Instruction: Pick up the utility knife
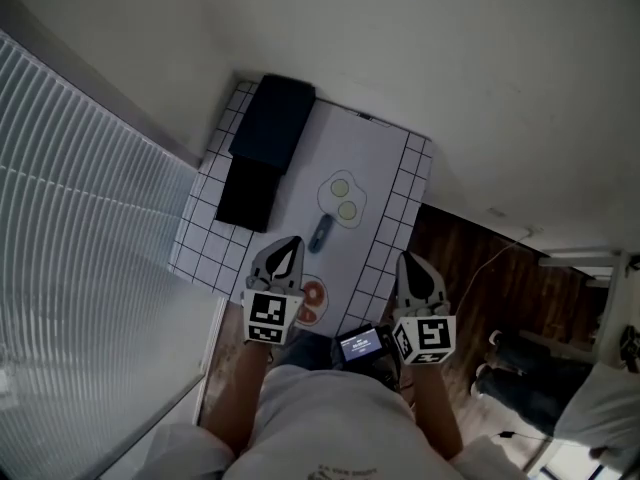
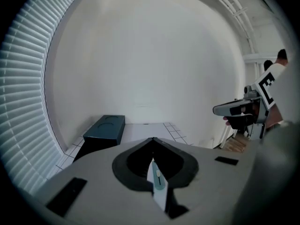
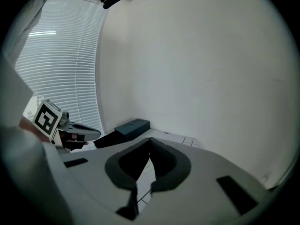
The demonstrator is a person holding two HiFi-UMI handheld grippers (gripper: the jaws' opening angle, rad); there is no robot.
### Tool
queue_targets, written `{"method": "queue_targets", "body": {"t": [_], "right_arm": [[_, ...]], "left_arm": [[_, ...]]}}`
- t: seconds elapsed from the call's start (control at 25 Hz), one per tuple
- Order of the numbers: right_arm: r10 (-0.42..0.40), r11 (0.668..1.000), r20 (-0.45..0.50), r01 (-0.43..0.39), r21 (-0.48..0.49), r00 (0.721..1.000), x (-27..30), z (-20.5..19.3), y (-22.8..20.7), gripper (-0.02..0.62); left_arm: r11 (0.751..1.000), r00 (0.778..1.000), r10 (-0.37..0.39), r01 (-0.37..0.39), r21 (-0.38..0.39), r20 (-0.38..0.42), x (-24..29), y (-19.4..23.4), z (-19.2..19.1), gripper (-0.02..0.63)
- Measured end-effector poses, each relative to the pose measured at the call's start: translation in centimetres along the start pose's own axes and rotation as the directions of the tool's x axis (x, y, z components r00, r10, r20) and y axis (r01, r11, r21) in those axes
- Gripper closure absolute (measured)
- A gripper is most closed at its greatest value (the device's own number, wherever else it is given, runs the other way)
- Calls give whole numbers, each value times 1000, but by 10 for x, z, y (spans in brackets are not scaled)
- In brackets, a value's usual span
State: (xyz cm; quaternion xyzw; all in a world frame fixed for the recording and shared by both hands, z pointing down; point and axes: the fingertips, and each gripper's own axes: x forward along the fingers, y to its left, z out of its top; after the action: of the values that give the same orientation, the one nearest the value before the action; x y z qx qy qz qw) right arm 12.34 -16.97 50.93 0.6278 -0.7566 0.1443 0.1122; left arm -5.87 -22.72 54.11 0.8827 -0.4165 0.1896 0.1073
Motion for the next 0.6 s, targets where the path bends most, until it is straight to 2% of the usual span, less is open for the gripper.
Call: {"method": "queue_targets", "body": {"t": [0.12, 0.32, 0.6], "right_arm": [[26, 999, -27, -25, 23, 999, 6, -11, 5, 589], [36, 999, -65, -35, 18, 997, 16, -24, 12, 589], [50, 999, -111, -47, 25, 993, 29, -40, 17, 589]], "left_arm": [[1000, 1000, -14, 14, -12, -23, 4, 0, -11, 600], [997, 995, -65, 68, 30, -81, 11, -5, -34, 598], [991, 975, -132, 132, -17, -177, 30, -11, -72, 598]]}}
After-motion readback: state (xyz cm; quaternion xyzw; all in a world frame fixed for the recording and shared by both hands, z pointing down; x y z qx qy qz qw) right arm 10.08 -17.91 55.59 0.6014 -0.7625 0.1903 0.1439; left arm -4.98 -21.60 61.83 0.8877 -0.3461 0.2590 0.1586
